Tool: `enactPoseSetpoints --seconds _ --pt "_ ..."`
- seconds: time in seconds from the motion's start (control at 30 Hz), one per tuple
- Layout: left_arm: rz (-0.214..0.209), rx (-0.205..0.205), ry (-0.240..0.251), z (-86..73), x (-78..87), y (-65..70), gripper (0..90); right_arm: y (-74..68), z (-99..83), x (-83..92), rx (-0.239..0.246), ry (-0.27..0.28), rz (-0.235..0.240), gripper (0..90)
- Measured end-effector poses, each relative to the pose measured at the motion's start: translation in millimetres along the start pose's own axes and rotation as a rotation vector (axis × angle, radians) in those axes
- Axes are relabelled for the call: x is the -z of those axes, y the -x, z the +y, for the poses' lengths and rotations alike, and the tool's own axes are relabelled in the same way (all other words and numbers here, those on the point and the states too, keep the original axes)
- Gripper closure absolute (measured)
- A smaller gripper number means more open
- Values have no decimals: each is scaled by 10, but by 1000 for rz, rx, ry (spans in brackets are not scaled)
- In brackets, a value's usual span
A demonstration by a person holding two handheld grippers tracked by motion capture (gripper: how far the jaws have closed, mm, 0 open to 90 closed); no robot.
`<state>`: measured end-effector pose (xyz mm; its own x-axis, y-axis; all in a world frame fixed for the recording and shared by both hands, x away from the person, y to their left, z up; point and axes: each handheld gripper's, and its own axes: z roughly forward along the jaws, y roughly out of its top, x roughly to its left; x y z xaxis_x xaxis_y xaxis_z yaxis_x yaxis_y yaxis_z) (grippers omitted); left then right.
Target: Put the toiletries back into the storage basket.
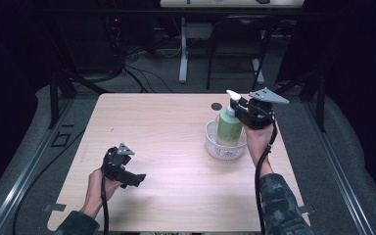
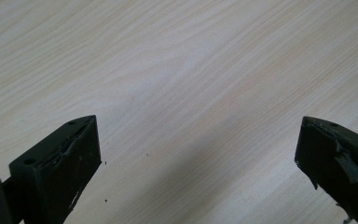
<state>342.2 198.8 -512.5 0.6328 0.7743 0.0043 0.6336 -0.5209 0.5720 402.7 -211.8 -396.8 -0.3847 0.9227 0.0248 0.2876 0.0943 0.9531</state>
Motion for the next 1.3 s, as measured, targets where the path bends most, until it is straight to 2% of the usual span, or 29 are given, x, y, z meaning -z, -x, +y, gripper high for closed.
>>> enactPoseSetpoints --seconds 0.33,0.53,0.77,0.83,1.0,1.1,1.3 --pt "2 2 2 -1 2 0 2 6 -61 -1 5 2 6 680" --pt "0 2 0 -1 7 0 2 -1 -128 70 22 25 18 676" --pt "0 -2 -1 4 0 16 2 8 -141 123 33 21 22 660" --pt "0 -1 0 3 2 10 2 4 -133 138 29 24 23 606" --pt "-2 -5 0 3 7 9 2 24 -136 223 -14 14 21 377" --pt "-2 -3 4 4 6 14 1 32 -147 302 -22 12 14 260" --pt "-3 -4 2 4 5 11 2 31 -162 508 -25 8 29 143"
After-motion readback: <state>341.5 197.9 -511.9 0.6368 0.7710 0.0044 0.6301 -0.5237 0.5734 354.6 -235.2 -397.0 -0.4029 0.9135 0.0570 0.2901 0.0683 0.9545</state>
